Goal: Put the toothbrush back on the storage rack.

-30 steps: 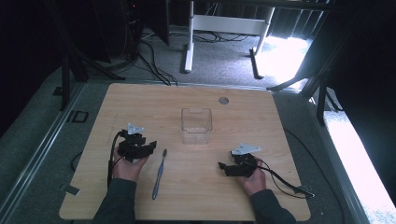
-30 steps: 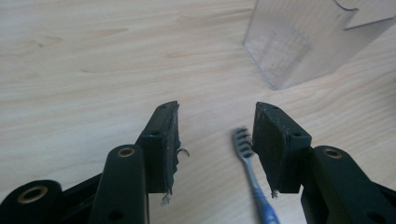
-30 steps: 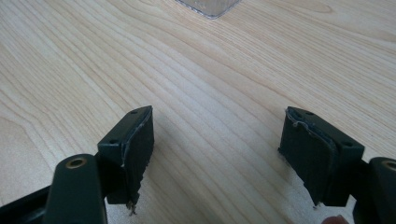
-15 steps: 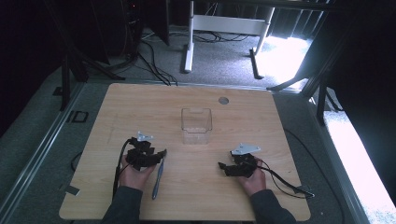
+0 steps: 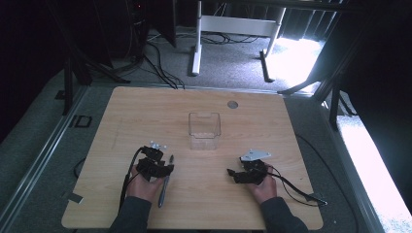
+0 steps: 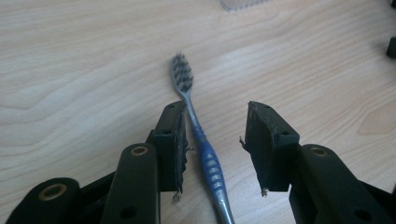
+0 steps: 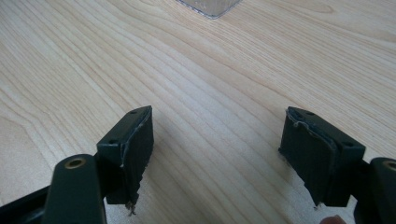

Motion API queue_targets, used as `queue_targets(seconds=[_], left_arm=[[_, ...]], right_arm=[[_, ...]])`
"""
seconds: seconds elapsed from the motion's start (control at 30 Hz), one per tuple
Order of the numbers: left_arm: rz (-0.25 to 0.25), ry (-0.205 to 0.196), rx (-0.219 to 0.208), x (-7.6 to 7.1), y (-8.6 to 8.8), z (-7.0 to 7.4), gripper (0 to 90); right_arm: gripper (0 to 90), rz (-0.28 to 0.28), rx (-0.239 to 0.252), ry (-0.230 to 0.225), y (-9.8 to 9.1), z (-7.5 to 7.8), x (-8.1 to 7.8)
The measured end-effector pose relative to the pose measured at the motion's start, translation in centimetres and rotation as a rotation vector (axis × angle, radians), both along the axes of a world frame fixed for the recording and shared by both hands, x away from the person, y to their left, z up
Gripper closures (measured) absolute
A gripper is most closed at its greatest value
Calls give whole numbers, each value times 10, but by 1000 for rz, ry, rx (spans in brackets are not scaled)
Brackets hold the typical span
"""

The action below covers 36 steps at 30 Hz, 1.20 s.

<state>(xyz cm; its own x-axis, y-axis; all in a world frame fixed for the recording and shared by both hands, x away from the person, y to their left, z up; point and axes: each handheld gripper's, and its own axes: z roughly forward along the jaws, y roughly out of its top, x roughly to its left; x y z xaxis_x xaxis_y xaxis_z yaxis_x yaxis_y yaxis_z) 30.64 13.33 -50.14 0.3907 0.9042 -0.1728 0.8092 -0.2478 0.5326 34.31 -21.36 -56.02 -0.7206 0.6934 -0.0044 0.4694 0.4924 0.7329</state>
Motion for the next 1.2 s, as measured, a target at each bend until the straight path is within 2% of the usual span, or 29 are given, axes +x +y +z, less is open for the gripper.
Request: queue_targets(seconds=[0.47, 0.9, 1.03, 1.2], left_arm=[[-14, 89, 61, 5, -6, -9, 576], [-21, 133, 102, 7, -10, -11, 595], [-22, 144, 137, 8, -12, -11, 614], [-27, 165, 154, 8, -13, -13, 624]], right_arm=[[251, 1, -1, 0, 0, 0, 0], [250, 2, -3, -1, 0, 0, 0], [251, 2, -2, 0, 0, 0, 0], [250, 3, -2, 0, 0, 0, 0]])
